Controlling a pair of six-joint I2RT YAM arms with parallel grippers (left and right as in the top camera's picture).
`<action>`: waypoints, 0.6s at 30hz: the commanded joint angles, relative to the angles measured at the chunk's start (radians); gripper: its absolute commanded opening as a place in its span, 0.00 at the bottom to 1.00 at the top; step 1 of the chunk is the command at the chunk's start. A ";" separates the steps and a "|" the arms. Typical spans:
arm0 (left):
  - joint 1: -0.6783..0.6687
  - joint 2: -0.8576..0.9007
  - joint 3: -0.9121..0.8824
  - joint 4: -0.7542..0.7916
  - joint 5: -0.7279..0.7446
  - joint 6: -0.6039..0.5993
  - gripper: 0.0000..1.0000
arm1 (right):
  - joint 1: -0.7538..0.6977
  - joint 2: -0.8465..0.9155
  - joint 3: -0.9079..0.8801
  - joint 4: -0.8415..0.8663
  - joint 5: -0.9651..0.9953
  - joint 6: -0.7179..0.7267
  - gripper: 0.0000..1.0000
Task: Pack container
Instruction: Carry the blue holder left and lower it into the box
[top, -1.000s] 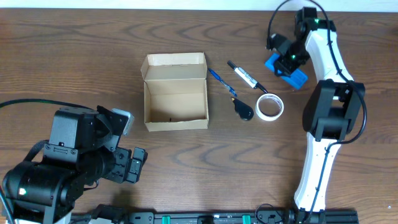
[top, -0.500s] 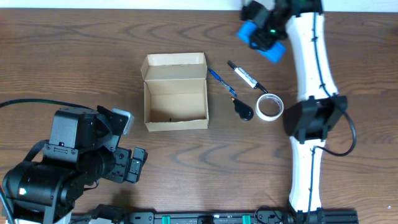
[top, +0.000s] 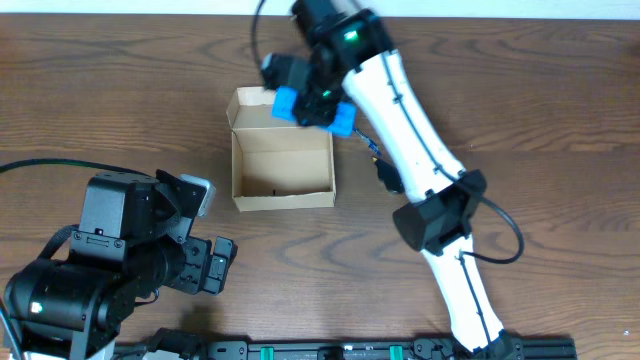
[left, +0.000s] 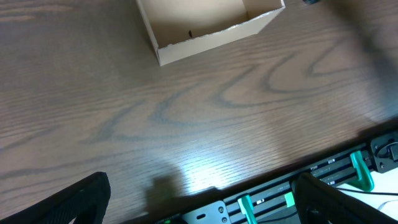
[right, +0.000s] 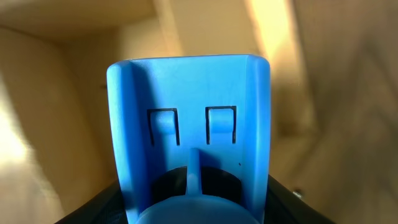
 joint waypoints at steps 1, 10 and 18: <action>0.002 -0.001 0.017 -0.004 0.006 0.018 0.95 | 0.050 -0.003 0.021 -0.022 -0.012 0.038 0.40; 0.002 -0.001 0.017 -0.004 0.006 0.018 0.95 | 0.134 -0.002 -0.064 -0.016 -0.061 0.048 0.41; 0.002 -0.001 0.017 -0.004 0.006 0.018 0.95 | 0.159 -0.002 -0.155 -0.003 -0.068 -0.027 0.41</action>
